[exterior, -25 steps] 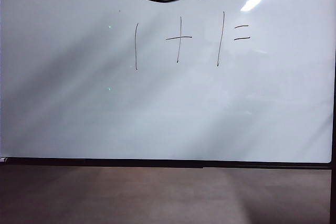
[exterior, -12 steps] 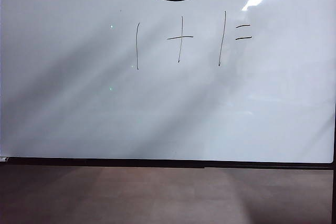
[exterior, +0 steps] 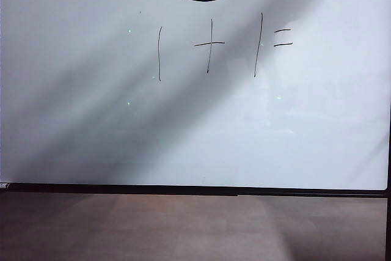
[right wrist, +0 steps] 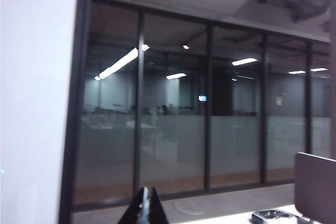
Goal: Reach to the right to find the marker pen, pick it up, and write the answer to the math problem on the whiteboard.
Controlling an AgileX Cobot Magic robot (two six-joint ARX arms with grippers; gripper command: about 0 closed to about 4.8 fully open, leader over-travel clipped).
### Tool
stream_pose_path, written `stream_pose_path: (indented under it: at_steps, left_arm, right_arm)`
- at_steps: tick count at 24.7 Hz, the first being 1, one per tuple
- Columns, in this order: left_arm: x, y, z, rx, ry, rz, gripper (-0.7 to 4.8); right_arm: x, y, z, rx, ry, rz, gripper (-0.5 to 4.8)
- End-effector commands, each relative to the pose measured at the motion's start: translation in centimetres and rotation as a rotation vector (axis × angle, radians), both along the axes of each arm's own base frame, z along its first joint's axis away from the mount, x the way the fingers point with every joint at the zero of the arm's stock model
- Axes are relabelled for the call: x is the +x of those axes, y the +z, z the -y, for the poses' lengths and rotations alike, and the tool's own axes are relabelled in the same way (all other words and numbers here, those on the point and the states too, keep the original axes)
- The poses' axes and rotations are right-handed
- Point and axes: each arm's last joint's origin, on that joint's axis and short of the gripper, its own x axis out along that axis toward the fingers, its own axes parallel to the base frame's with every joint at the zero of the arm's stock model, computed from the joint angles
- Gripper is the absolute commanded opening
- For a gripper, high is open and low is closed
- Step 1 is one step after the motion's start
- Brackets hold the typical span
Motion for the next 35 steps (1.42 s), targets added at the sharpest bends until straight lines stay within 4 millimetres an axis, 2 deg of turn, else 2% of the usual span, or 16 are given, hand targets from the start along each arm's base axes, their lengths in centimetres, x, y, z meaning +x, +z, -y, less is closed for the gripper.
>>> stream_pose_path:
  at_steps: [1, 4, 6, 7, 8, 9, 11, 13, 19, 21, 27, 35]
  left_arm:
    - [0.0, 0.5, 0.0, -0.017, -0.005, 0.013, -0.04]
    - [0.0, 0.5, 0.0, -0.017, -0.005, 0.013, -0.04]
    - [-0.1, 0.4, 0.0, -0.015, -0.007, 0.011, -0.05]
    - [-0.1, 0.5, 0.0, -0.017, -0.007, 0.013, -0.04]
    - [-0.1, 0.5, 0.0, -0.017, -0.007, 0.013, -0.04]
    - [-0.1, 0.4, 0.0, -0.013, -0.007, 0.01, -0.04]
    - [-0.1, 0.4, 0.0, -0.011, -0.007, 0.008, -0.04]
    - [-0.1, 0.4, 0.0, -0.012, -0.007, 0.009, -0.04]
    - [-0.1, 0.4, 0.0, -0.01, 0.001, 0.01, -0.04]
    - [-0.1, 0.4, 0.0, -0.011, 0.001, 0.01, -0.04]
    - [-0.1, 0.4, 0.0, -0.009, 0.001, 0.008, -0.04]
    - [-0.1, 0.4, 0.0, -0.01, 0.001, 0.009, -0.04]
  right_arm:
    - [4.3, -3.1, 4.4, 0.124, 0.183, -0.128, -0.01]
    - [7.0, -6.7, 8.9, 0.114, 0.333, -0.249, -0.01]
    - [8.8, -9.2, 10.6, 0.095, 0.418, -0.284, 0.02]
    - [9.7, -10.5, 11.4, 0.111, 0.423, -0.303, 0.58]
    - [10.6, -11.9, 11.8, 0.119, 0.456, -0.328, 1.86]
    - [11.3, -13.2, 12.2, 0.115, 0.517, -0.355, 2.4]
    - [12.5, -16.0, 12.0, 0.116, 0.622, -0.392, 2.68]
    - [13.3, -18.7, 11.8, 0.128, 0.635, -0.396, 3.32]
    - [13.8, -25.6, 11.8, 0.191, 0.667, -0.393, 3.37]
    - [14.4, -27.3, 12.0, 0.212, 0.676, -0.41, 3.37]
    - [16.3, -30.9, 10.9, 0.182, 0.679, -0.396, 3.37]
    - [17.1, -34.6, 10.8, 0.198, 0.643, -0.422, 3.25]
